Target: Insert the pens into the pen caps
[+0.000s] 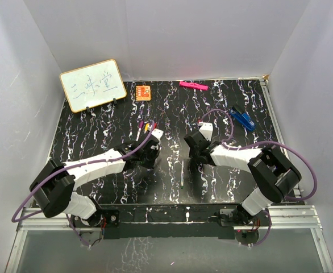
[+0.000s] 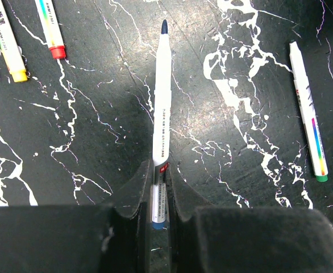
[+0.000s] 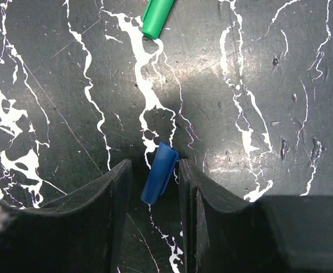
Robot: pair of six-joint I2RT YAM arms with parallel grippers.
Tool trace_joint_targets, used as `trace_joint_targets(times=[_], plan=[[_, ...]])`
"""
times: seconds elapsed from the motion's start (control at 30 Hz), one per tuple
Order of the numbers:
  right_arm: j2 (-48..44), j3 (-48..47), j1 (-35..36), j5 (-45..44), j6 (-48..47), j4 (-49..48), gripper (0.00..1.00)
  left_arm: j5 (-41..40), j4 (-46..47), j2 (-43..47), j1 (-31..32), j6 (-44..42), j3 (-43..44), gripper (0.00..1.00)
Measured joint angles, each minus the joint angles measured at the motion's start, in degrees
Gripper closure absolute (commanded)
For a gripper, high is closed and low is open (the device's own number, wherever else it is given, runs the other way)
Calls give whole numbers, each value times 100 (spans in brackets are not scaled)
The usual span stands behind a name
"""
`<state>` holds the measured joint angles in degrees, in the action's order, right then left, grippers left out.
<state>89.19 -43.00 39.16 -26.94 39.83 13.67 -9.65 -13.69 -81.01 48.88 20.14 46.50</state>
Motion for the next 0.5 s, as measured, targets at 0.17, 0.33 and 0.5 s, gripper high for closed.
trace_joint_targets(times=[0.17,0.33,0.5], plan=[[2,2,13,-57,111,39,75,-4,17,0,0,7,-15,100],[15,2,13,-105,164,76,99,-4,37,2,0,26,-55,100],[74,-68,15,-114,208,68,100,-2,44,2,0,46,-55,100]])
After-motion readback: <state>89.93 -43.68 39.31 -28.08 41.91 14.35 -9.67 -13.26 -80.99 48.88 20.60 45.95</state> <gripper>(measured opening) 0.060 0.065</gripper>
